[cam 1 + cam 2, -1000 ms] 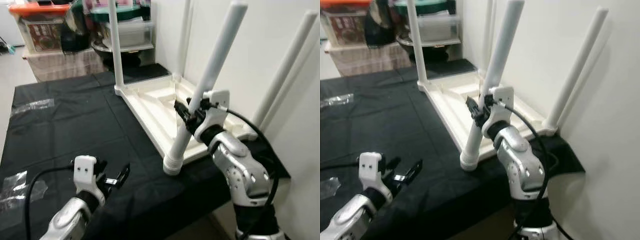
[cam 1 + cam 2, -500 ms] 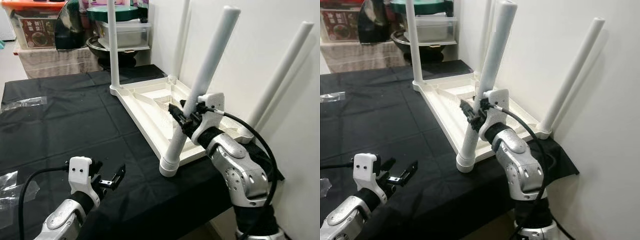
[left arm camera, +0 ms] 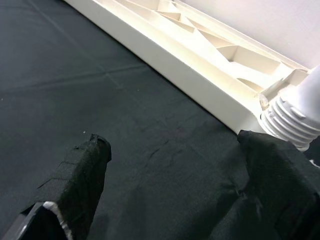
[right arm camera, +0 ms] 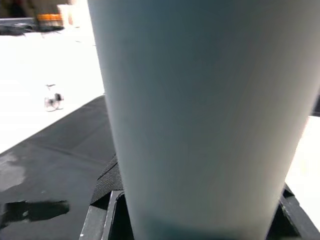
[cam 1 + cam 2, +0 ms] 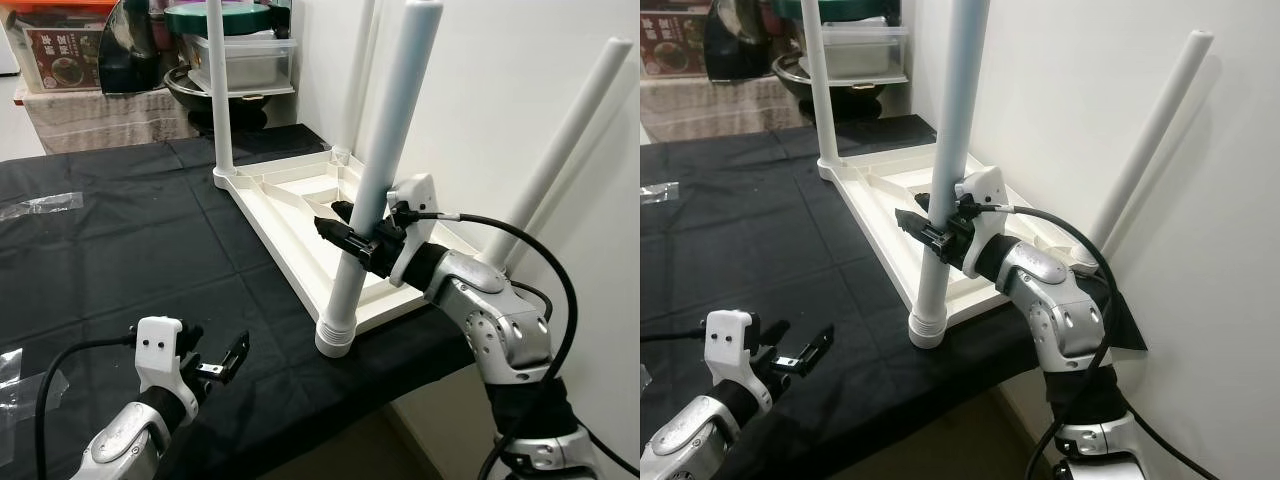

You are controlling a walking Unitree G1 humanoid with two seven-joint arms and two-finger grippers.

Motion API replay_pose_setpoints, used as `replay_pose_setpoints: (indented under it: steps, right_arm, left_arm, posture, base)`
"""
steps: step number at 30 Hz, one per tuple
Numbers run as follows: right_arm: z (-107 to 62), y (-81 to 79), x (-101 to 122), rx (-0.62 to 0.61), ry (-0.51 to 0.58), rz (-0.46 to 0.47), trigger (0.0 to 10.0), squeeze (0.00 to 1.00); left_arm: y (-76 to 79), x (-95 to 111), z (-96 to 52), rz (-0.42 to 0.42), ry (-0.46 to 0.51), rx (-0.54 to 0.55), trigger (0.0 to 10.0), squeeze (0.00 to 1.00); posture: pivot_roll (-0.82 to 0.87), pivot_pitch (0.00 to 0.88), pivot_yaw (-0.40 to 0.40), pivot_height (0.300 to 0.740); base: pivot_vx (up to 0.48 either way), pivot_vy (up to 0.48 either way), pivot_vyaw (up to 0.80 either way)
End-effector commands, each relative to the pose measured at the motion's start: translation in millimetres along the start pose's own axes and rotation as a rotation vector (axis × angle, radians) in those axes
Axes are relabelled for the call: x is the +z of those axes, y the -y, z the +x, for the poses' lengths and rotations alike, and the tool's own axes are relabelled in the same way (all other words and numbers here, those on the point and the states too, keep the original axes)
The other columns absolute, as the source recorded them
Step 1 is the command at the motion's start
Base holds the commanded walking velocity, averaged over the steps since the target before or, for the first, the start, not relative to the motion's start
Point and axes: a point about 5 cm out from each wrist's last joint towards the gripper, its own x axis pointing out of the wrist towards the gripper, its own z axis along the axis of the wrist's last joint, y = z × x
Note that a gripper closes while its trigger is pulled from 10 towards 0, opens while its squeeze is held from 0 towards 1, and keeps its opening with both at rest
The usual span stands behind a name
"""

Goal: Building children table

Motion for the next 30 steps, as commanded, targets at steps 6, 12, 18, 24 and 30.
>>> replay_pose_setpoints:
  steps: [6,12,18,24,30]
  right_arm:
    - [-3.1,-7.3,-48.0,0.172,-0.145,0.183,10.0,0.0]
    - [4.9,1.8,-65.5,0.01,-0.26,0.132,10.0,0.0]
    - [8.3,7.6,-77.1,-0.213,-0.294,0.186,10.0,0.0]
    - [-2.9,13.9,-97.1,-0.712,-0.239,0.219,10.0,0.0]
    - [-10.2,15.5,-101.1,-0.82,-0.227,0.222,10.0,0.0]
  left_arm:
    - [-0.3,1.2,-1.0,0.002,-0.005,0.001,10.0,0.0]
    - [-0.7,1.2,-2.0,0.0,-0.002,0.005,10.0,0.0]
    - [-0.3,1.1,-2.5,-0.001,0.0,0.006,10.0,0.0]
    - [-2.0,1.8,-1.6,0.0,0.006,0.015,10.0,0.0]
    - [-3.9,2.4,-1.3,0.002,0.007,0.02,10.0,0.0]
  posture:
    - [0.08,0.0,-0.127,0.74]
    - [0.09,0.0,-0.134,0.74]
    - [0.08,0.0,-0.133,0.74]
    - [0.08,0.0,-0.129,0.74]
    - [0.07,0.0,-0.126,0.74]
  base:
    - [0.0,0.0,0.0]
    - [0.0,0.0,0.0]
    - [0.0,0.0,0.0]
    - [0.0,0.0,0.0]
    - [0.0,0.0,0.0]
